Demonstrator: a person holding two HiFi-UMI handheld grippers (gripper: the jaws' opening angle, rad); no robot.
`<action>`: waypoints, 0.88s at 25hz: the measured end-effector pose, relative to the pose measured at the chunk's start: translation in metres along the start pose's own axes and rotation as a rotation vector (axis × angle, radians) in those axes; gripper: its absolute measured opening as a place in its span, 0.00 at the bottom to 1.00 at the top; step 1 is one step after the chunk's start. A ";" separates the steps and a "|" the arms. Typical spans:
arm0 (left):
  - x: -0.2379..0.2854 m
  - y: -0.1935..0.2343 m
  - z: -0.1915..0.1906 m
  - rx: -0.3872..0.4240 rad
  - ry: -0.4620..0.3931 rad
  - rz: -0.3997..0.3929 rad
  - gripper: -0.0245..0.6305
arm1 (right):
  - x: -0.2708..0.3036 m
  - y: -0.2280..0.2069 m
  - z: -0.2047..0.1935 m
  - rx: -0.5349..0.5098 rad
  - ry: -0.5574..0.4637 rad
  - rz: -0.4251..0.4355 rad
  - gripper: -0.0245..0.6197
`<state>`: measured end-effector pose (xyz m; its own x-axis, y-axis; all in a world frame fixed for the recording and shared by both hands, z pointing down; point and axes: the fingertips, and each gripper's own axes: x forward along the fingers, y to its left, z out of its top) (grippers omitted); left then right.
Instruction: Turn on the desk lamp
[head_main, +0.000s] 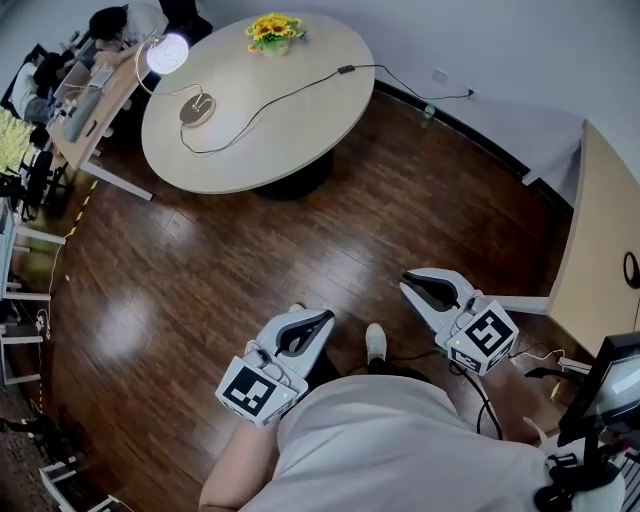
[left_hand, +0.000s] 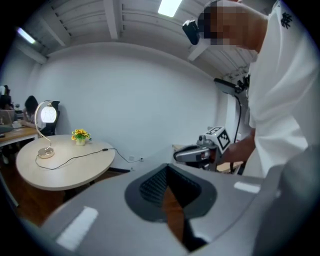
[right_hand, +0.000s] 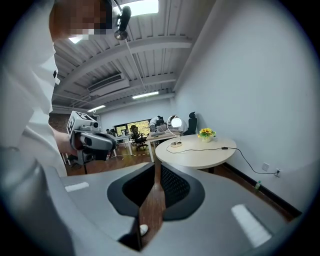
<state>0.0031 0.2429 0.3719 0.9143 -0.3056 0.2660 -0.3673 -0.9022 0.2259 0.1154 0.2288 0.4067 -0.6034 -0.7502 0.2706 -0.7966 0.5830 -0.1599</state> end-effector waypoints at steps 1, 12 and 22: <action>-0.005 -0.007 -0.004 0.002 0.009 0.001 0.07 | -0.005 0.006 0.000 0.001 -0.008 0.002 0.10; -0.068 -0.025 -0.011 0.100 0.003 -0.057 0.07 | -0.006 0.068 0.026 -0.022 -0.103 -0.075 0.10; -0.132 -0.015 -0.028 0.097 -0.023 -0.084 0.07 | 0.012 0.135 0.034 -0.072 -0.102 -0.121 0.09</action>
<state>-0.1168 0.3054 0.3594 0.9452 -0.2340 0.2279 -0.2723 -0.9497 0.1543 0.0000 0.2880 0.3563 -0.5071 -0.8416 0.1858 -0.8609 0.5049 -0.0627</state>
